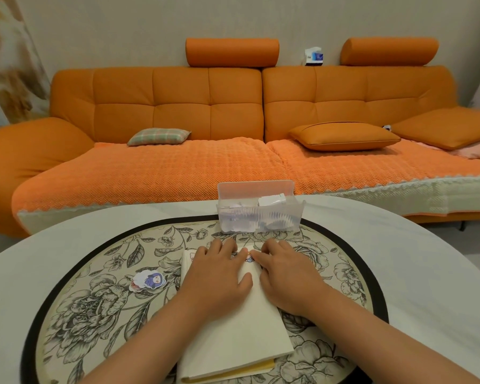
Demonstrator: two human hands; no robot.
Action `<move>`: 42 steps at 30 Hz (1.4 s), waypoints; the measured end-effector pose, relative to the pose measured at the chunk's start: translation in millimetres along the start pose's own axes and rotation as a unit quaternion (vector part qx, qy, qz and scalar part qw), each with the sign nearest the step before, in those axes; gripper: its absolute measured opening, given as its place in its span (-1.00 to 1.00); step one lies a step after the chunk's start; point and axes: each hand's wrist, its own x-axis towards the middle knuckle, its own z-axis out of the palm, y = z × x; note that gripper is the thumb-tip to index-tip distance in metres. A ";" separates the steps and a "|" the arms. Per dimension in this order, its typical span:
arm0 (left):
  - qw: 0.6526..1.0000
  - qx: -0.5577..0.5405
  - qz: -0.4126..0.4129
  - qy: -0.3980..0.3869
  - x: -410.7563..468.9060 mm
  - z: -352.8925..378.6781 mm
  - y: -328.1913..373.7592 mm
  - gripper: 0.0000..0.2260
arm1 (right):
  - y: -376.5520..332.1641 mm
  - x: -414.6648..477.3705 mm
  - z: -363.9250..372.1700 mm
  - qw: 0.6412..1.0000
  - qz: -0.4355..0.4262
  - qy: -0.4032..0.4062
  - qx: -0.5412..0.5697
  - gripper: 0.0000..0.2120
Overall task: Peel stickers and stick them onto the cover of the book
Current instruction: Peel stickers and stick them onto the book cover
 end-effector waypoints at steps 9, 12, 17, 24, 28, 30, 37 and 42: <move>0.997 -0.057 0.008 0.056 -12.6 0.5 -4.4 -0.50 | 1.6 2.3 1.5 1.000 0.009 -0.019 -0.003 -0.56; 0.997 -0.075 0.003 -0.002 -14.0 -2.9 -7.5 -0.34 | 3.2 -0.5 1.5 1.000 -0.006 -0.006 -0.015 -0.54; 0.994 -0.105 0.018 -0.002 -17.2 -0.9 -12.2 -0.46 | 1.6 -8.0 -1.8 1.000 -0.019 0.003 -0.013 -0.39; 0.993 -0.100 -0.024 0.052 -24.7 -5.2 -1.1 -0.45 | -2.7 -9.9 -7.9 1.000 0.001 -0.006 -0.010 -0.50; 0.993 -0.106 -0.023 0.052 -23.1 -4.3 1.8 -0.27 | -4.1 -11.3 -11.4 1.000 0.000 -0.015 -0.015 -0.59; 0.993 -0.108 -0.018 0.048 -23.0 -3.9 0.9 -0.25 | -5.7 -11.6 -13.9 1.000 0.000 -0.022 -0.021 -0.61; 0.977 -0.193 -0.038 0.084 -39.1 -21.5 -21.1 -0.43 | -27.8 0.8 -33.2 1.000 0.001 0.005 -0.003 -0.61; 0.972 -0.185 -0.097 0.111 -67.6 -35.4 -72.2 -0.62 | -70.9 19.9 -33.9 0.998 -0.036 0.018 0.049 -0.62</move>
